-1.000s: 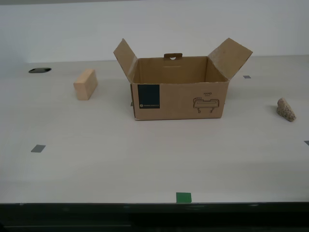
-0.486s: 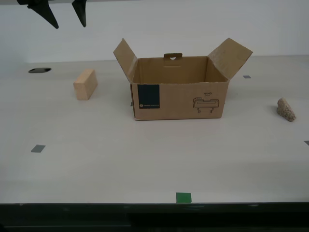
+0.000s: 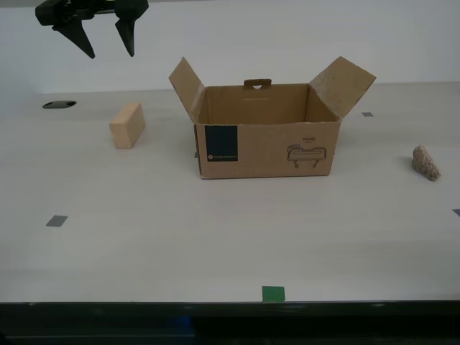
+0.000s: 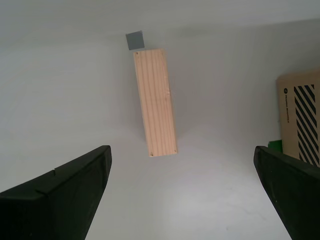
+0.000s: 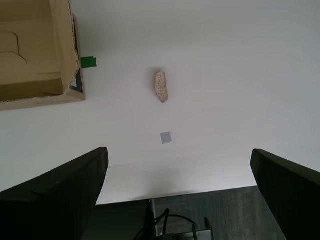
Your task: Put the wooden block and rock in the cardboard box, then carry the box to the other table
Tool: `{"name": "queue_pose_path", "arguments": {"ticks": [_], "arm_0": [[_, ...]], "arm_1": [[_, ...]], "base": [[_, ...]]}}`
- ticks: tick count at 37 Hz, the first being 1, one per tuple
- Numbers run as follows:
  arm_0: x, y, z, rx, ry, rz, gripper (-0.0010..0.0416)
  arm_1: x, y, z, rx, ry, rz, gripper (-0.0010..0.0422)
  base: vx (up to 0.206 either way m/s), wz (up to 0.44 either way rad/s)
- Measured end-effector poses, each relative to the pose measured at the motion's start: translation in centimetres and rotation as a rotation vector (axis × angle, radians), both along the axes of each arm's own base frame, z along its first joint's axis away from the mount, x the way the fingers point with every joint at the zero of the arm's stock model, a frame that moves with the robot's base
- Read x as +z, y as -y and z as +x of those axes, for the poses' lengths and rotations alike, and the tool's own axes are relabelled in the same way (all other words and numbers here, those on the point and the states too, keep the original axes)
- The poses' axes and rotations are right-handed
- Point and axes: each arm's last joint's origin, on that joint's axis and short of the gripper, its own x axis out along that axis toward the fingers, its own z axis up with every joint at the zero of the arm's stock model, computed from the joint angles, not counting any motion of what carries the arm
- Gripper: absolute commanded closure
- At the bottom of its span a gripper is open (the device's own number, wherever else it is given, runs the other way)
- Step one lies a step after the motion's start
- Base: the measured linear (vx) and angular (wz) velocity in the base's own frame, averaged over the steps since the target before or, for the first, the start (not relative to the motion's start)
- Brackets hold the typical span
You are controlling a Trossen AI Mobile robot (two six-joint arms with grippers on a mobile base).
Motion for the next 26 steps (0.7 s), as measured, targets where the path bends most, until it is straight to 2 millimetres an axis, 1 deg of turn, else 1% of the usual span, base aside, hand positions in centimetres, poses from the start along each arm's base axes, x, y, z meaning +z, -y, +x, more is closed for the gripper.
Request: {"name": "queue_pose_path", "arguments": {"ticks": [15,20,23,26], "arm_0": [[-1.4,0.0,3.2,0.003,-0.058,-0.002,0.0008],[-1.9,0.0,3.8,0.017,-0.069,-0.007,0.0008],[-2.6,0.0,4.3,0.023,-0.063,-0.010,0.0009],[-4.0,0.0,4.6,0.027,-0.089,-0.012,0.0009]], "arm_1": [[0.0,0.0,0.0,-0.003,-0.001,0.001,0.0023],[0.0,0.0,0.0,-0.004,-0.002,0.002,0.0023],[0.0,0.0,0.0,-0.004,-0.003,0.001,0.0023],[0.0,0.0,0.0,-0.003,-0.004,0.001,0.0023]], "base": [[0.000,0.000],[0.000,0.000],[0.000,0.000],[0.000,0.000]]}}
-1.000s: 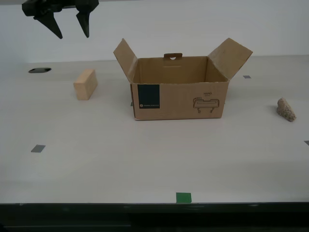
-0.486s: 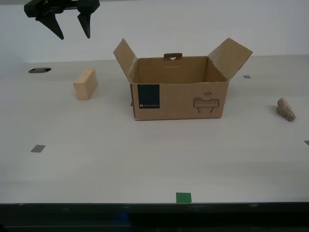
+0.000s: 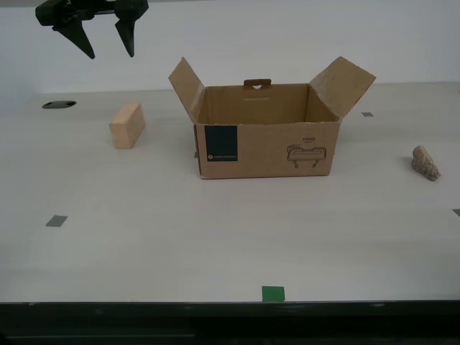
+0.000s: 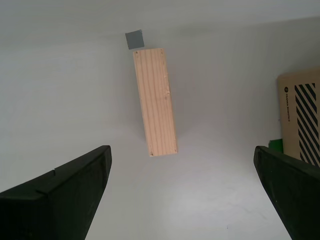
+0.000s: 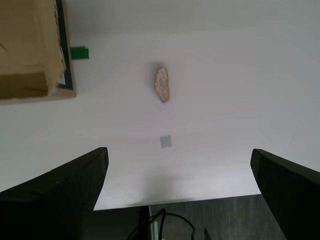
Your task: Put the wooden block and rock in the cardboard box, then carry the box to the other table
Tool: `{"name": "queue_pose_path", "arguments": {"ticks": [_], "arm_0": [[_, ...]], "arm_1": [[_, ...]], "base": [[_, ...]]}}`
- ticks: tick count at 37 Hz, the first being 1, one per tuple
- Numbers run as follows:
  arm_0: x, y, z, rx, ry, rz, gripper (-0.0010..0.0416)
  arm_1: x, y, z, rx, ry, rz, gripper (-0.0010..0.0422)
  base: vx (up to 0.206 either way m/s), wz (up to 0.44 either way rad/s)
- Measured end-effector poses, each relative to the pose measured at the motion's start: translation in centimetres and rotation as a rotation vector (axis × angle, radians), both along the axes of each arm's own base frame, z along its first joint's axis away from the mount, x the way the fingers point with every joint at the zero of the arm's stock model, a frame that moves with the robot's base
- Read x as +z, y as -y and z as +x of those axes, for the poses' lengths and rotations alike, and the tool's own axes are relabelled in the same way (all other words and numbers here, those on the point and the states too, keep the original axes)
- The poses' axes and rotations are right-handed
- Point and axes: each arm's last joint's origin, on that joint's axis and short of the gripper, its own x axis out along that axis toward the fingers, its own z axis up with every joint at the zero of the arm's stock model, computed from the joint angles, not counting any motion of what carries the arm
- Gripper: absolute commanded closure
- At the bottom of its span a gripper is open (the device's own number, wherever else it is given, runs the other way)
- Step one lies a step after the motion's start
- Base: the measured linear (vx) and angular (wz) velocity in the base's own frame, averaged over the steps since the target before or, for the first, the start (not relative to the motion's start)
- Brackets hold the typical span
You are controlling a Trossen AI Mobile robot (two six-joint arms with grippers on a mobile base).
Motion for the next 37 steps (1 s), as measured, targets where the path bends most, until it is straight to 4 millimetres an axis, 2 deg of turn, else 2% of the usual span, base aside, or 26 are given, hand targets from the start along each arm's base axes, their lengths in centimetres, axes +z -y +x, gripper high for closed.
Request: {"name": "queue_pose_path", "arguments": {"ticks": [7,15,24,33,37], "arm_0": [[-4.3,0.0,0.5,0.008,-0.091,-0.002,0.0008],[-7.7,0.0,0.8,0.025,-0.123,-0.006,0.0009],[-9.5,0.0,1.1,0.030,-0.108,-0.008,0.0009],[-9.8,0.3,1.9,0.038,-0.023,-0.015,0.0013],[-10.6,0.9,2.2,0.014,-0.049,-0.014,0.0016]], "arm_1": [[0.0,0.0,0.0,0.000,0.001,0.000,0.0023],[0.0,0.0,0.0,0.000,0.000,0.000,0.0023],[0.0,0.0,0.0,-0.001,0.000,0.000,0.0023],[0.0,0.0,-0.1,-0.005,-0.005,0.003,0.0023],[0.0,0.0,-0.1,-0.005,-0.007,0.003,0.0023]], "base": [[0.000,0.000],[0.000,0.000],[0.000,0.000],[0.000,0.000],[0.000,0.000]]}}
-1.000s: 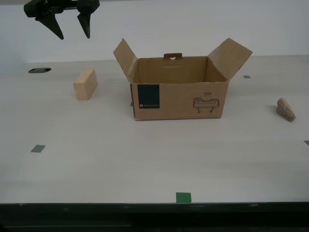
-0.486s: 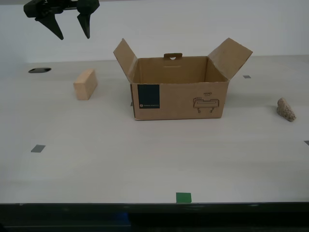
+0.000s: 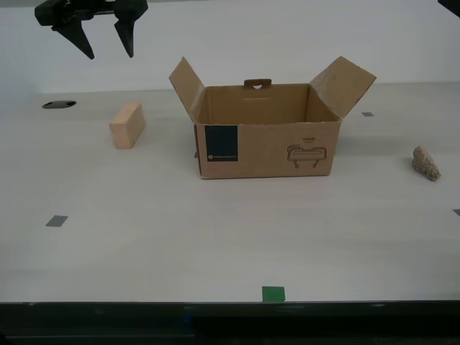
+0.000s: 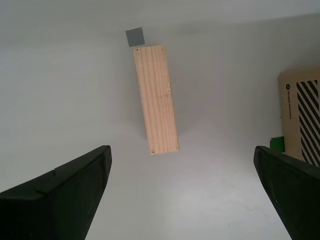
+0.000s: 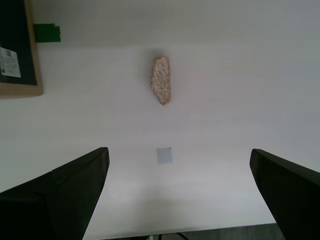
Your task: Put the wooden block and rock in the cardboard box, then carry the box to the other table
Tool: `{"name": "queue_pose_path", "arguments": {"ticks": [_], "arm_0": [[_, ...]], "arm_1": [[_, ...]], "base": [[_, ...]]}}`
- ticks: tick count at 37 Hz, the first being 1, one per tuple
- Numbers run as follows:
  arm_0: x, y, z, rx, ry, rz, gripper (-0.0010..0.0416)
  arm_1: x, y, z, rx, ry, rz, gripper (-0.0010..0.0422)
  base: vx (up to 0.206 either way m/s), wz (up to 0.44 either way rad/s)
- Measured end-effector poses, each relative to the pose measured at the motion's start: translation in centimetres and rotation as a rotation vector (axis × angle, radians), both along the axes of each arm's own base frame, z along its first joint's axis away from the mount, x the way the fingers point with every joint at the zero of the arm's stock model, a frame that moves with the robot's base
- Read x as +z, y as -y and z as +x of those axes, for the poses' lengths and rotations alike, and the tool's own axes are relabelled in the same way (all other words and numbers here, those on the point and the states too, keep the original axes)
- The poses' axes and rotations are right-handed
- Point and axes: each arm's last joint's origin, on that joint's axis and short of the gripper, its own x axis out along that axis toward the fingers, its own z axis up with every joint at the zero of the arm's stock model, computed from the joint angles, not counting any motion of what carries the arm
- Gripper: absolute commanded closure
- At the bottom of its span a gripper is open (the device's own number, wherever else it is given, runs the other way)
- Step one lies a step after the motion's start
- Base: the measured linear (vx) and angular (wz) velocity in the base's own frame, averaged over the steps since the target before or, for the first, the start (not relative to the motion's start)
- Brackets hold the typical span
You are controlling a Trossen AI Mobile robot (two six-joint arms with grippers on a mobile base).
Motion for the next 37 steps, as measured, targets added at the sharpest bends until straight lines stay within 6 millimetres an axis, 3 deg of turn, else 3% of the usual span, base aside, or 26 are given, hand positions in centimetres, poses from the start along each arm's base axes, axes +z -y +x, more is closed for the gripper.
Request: {"name": "queue_pose_path", "arguments": {"ticks": [24,37], "arm_0": [[-7.2,0.9,4.9,0.038,-0.152,-0.005,0.0016],[-9.6,1.0,6.5,0.050,-0.154,-0.007,0.0016]], "arm_1": [[0.0,0.0,-0.1,-0.001,-0.015,0.003,0.0023],[-0.1,0.0,-0.2,-0.001,-0.024,0.004,0.0023]], "base": [[0.000,0.000],[0.000,0.000]]}}
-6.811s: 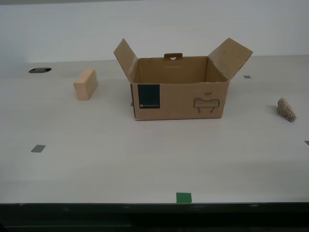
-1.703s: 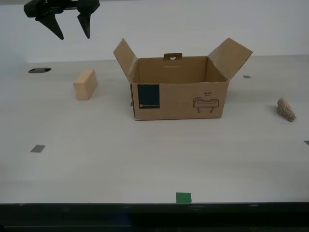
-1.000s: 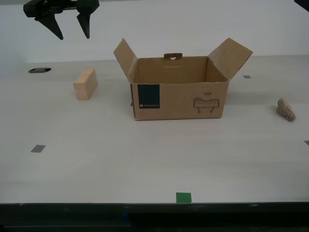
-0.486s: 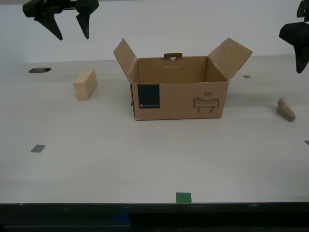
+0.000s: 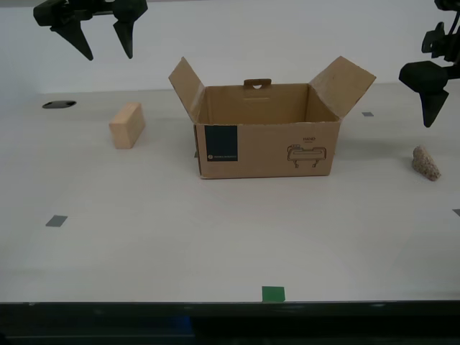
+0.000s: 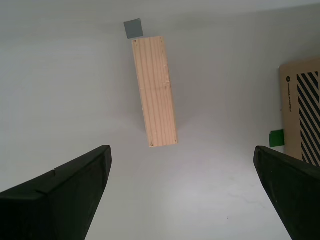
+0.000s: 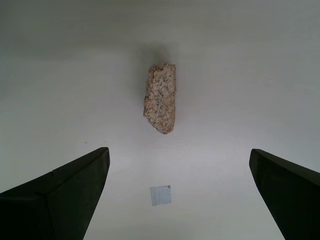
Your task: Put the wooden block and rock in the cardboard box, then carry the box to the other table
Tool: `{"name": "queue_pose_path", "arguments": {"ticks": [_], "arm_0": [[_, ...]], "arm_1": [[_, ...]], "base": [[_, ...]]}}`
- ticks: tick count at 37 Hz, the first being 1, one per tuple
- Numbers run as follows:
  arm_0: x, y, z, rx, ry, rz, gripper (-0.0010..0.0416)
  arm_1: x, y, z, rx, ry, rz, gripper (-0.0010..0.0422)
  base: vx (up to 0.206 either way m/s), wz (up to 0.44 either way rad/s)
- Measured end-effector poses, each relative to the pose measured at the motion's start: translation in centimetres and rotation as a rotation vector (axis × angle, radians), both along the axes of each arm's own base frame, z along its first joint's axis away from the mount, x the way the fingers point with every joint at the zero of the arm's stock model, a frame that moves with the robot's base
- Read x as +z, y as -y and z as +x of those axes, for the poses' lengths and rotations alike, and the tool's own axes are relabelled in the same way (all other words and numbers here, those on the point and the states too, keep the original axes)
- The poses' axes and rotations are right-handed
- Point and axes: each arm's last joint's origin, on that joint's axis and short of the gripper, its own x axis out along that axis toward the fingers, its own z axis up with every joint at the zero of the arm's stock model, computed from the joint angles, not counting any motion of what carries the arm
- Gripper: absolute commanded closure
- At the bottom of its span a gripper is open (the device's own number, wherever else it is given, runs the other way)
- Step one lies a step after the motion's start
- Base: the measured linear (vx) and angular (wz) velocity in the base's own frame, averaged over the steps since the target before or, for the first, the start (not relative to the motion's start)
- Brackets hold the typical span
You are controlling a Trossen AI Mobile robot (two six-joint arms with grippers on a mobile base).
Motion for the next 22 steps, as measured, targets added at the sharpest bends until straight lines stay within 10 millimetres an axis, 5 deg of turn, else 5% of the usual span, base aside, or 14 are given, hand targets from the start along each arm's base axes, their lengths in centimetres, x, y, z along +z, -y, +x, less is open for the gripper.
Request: {"name": "queue_pose_path", "arguments": {"ticks": [22], "arm_0": [[-3.9,0.1,1.4,0.023,-0.049,0.001,0.0016]], "arm_1": [[-0.1,0.0,-0.1,0.000,-0.010,0.002,0.0023]], "base": [[0.000,0.000]]}}
